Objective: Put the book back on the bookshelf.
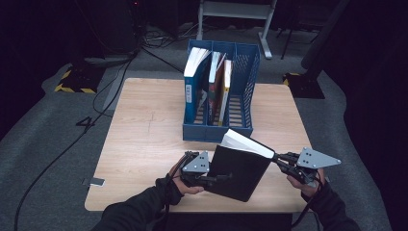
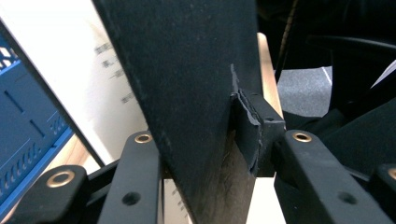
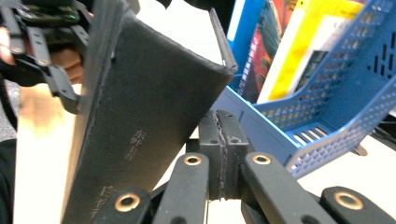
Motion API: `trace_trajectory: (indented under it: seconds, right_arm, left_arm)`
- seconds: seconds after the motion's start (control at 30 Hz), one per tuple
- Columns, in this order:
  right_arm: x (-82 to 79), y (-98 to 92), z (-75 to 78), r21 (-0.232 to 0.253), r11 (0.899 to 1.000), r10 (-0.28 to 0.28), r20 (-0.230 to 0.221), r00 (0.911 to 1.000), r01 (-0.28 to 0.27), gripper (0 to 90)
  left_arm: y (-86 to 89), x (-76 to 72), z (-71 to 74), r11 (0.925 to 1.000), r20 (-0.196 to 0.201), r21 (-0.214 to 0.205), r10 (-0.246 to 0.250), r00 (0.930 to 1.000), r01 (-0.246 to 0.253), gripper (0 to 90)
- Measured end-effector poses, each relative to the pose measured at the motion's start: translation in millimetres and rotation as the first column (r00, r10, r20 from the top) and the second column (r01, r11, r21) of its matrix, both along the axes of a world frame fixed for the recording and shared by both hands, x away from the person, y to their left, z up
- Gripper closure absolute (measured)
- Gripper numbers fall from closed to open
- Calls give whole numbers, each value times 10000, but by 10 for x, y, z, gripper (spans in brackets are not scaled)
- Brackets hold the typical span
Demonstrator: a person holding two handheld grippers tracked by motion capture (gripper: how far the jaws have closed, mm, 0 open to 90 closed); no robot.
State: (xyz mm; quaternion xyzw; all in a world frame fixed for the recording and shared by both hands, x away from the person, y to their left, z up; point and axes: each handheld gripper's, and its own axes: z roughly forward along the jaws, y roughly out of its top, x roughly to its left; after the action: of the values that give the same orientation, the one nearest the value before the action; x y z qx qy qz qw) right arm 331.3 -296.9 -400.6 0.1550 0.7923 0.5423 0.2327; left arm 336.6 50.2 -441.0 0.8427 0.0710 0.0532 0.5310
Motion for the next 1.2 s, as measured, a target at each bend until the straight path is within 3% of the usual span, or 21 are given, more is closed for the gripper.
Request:
trace_trajectory:
  seconds: [0.4, 0.73, 0.9, 1.03, 1.07, 1.2]
  right_arm:
    - [-211, 54, 76, 13, 9959, 900, 122, 9959, -901, 826]
    - [-246, 43, 74, -59, 9948, 1015, 36, 9948, -1015, 777]
    - [-250, 27, 93, -201, 9922, 1228, -157, 9923, -1231, 647]
    - [-245, 9, 91, -416, 9903, 1300, -529, 9901, -1322, 566]
    - [-249, 1, 93, -456, 9892, 1367, -592, 9888, -1395, 551]
    - [-245, -13, 94, -510, 9866, 1509, -758, 9856, -1550, 504]
  left_arm:
    - [73, -62, -58, 9984, 192, 555, 51, 9998, -62, 581]
    - [142, -47, -82, 9967, 134, 615, 519, 9986, -526, 491]
    - [154, -15, -89, 9945, 125, 726, 748, 9971, -755, 351]
    - [164, 11, -92, 9943, 128, 821, 672, 9977, -680, 309]
    - [152, 8, -91, 9920, 388, 1083, 613, 9974, -652, 297]
    - [129, 17, -111, 9891, 415, 1334, 571, 9975, -622, 277]
